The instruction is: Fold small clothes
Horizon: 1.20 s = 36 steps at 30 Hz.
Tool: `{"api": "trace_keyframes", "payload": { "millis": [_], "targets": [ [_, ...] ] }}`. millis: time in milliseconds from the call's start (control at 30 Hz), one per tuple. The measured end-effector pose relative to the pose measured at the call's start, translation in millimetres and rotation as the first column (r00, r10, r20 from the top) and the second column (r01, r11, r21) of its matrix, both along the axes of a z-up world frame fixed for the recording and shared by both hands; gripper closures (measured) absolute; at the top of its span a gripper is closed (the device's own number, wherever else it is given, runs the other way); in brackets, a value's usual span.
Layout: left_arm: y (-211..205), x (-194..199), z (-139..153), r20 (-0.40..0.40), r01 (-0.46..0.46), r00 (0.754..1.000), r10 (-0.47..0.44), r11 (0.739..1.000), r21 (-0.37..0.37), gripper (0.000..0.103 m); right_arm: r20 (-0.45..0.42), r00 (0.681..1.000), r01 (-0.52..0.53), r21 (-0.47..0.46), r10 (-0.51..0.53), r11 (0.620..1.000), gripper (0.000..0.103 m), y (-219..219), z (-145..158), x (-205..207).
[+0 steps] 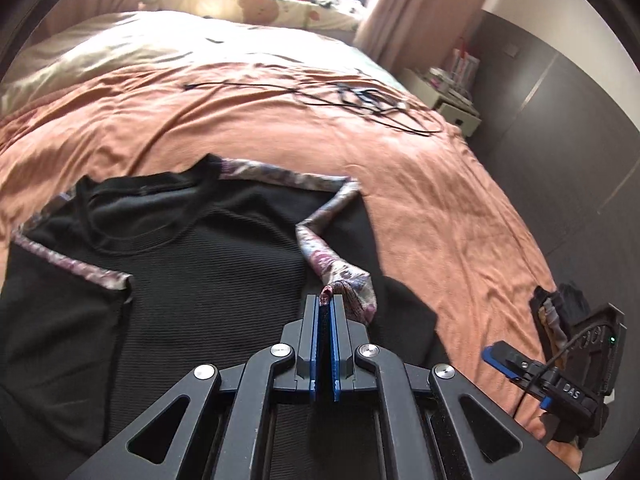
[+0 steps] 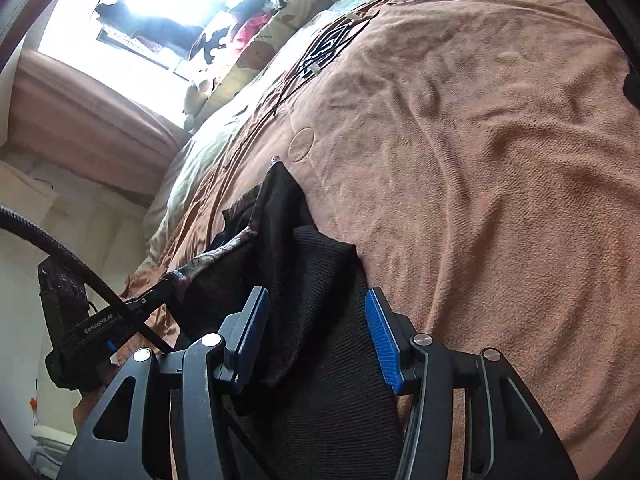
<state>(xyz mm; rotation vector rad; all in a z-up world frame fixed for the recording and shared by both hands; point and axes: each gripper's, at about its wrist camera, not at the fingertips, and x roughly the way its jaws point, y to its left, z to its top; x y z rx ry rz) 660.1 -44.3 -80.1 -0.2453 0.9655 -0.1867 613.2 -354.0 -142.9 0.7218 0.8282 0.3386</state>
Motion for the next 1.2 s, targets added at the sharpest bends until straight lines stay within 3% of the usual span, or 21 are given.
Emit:
{"api": "trace_keyframes", "payload": {
  "millis": [67, 133, 167, 233, 267, 333, 767, 833, 900, 967, 1133, 1200],
  "targets": [
    [15.3, -1.0, -3.3, -0.014, -0.031, 0.999, 0.031, 0.999, 0.011, 0.094, 0.005, 1.000, -0.003, -0.010, 0.003, 1.000, 0.055, 3.8, -0.7, 3.2],
    [30.4, -2.9, -7.2, -0.026, -0.046, 0.999, 0.046, 0.999, -0.012, 0.081, 0.013, 1.000, -0.006, -0.014, 0.007, 1.000, 0.055, 6.8, 0.0, 5.9],
    [37.4, -3.7, -8.3, -0.026, -0.054, 0.998, 0.053, 0.998, -0.023, 0.062, 0.013, 1.000, -0.011, -0.016, 0.011, 1.000, 0.055, 8.7, -0.4, 7.8],
    [50.2, -6.1, -8.7, -0.008, -0.079, 0.997, 0.079, 0.997, -0.023, 0.034, 0.015, 1.000, -0.023, -0.024, 0.024, 0.999, 0.051, 13.1, -1.9, 11.2],
    [55.6, -7.4, -8.2, 0.007, -0.090, 0.996, 0.090, 0.996, -0.022, 0.030, 0.017, 1.000, -0.024, -0.033, 0.025, 0.999, 0.048, 16.1, -2.1, 11.2],
    [64.4, -6.3, -11.2, 0.009, -0.097, 0.995, 0.097, 0.995, -0.033, 0.030, 0.021, 1.000, -0.022, -0.064, 0.023, 0.998, 0.040, 20.5, -3.3, 13.0],
    [65.3, 23.9, -81.9, -0.082, -0.030, 0.996, 0.033, 0.999, 0.034, 0.030, 0.047, 0.998, -0.042, -0.197, 0.052, 0.980, 0.040, 36.5, -2.0, 35.8],
    [61.0, 28.3, -92.6, -0.105, -0.006, 0.994, 0.012, 0.998, 0.060, 0.041, 0.031, 0.997, -0.062, -0.222, 0.070, 0.973, 0.040, 43.0, -6.5, 43.0],
    [57.9, 31.4, -98.0, -0.115, 0.012, 0.993, -0.001, 0.996, 0.092, 0.073, 0.021, 0.995, -0.085, -0.276, 0.094, 0.957, 0.040, 52.2, -8.1, 48.8],
    [57.4, 33.8, -98.9, -0.113, 0.030, 0.993, -0.020, 0.996, 0.086, 0.085, 0.022, 0.995, -0.086, -0.298, 0.097, 0.951, 0.040, 56.0, -8.3, 54.3],
    [53.1, 44.0, -94.7, -0.096, 0.039, 0.995, -0.024, 0.988, 0.149, 0.089, 0.016, 0.995, -0.086, -0.333, 0.097, 0.939, 0.040, 67.9, -7.9, 70.2],
    [51.4, 51.4, -94.2, -0.098, 0.040, 0.995, -0.025, 0.987, 0.157, 0.089, 0.010, 0.994, -0.103, -0.348, 0.113, 0.932, 0.046, 76.6, -9.1, 74.3]
  ]
}}
